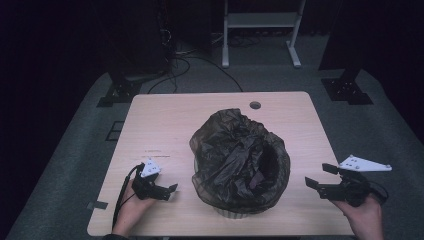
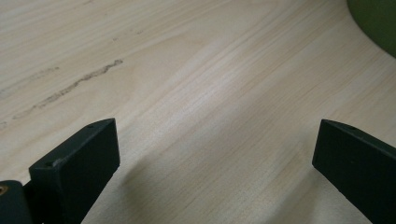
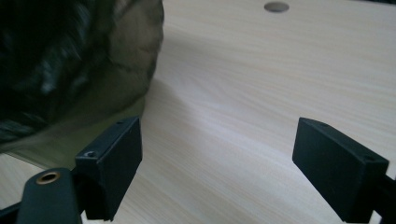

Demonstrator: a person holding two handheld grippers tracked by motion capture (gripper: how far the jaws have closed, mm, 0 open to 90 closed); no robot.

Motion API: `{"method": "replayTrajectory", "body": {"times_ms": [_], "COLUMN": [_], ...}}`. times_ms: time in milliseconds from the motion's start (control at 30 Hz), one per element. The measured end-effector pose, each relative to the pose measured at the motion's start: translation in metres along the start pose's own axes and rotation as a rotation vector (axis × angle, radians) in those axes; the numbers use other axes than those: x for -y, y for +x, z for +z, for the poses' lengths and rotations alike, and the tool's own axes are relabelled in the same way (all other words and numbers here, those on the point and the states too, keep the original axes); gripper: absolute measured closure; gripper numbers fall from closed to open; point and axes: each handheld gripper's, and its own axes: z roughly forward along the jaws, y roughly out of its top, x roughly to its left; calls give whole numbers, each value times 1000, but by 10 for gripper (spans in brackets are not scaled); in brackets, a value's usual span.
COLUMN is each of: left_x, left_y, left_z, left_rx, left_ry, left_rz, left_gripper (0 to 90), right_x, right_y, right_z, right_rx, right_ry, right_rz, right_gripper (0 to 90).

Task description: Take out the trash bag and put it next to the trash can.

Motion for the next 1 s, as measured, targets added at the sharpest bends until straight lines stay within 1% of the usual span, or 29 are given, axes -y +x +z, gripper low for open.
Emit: {"method": "replayTrajectory", "body": {"times_ms": [33, 167, 233, 433, 467, 500, 533, 633, 700, 733, 767, 833, 900, 933, 1000], "left_x": [-1, -2, -2, -2, -2, -2, -2, -2, -2, -2, -2, -2, -2, -2, -2], "left_y": [0, -1, 0, 0, 0, 0, 0, -1, -1, -1, -1, -1, -1, -1, -1], "left_z": [2, 4, 4, 4, 4, 4, 4, 4, 4, 4, 4, 4, 4, 4, 4], "left_rx": [-4, 0, 0, -1, -2, -2, -5, -8, -9, -9, -9, -9, -9, -9, -9], "left_ry": [21, 25, 30, 30, 30, 30, 31, 31, 31, 31, 31, 31, 31, 31, 31], "left_rz": [6, -6, -17, -19, -20, -20, -23, -26, -27, -27, -27, -27, -27, -27, -27], "left_gripper": [0, 0, 0, 0, 0, 0, 0, 0, 0, 0, 0, 0, 0, 0, 0], "right_x": [-8, -24, -33, -60, -64, -64, -73, -83, -86, -90, -97, -103, -108, -108, -116], "right_y": [3, 10, 14, 28, 31, 31, 35, 40, 42, 45, 50, 55, 58, 58, 63], "right_z": [-7, -19, -23, -32, -32, -32, -31, -28, -27, -25, -23, -20, -17, -17, -11], "right_rx": [-8, -24, -30, -68, -75, -75, -83, -96, -104, -113, -126, -137, -154, -154, -178], "right_ry": [-15, -44, -49, -74, -78, -78, -84, -93, -95, -99, -103, -111, -123, -123, -131], "right_rz": [-5, -19, -35, -72, -80, -80, -91, -108, -108, -113, -128, -140, -140, -140, -136], "right_gripper": [149, 149, 150, 150, 150, 150, 151, 158, 158, 158, 158, 166, 184, 184, 185]}}
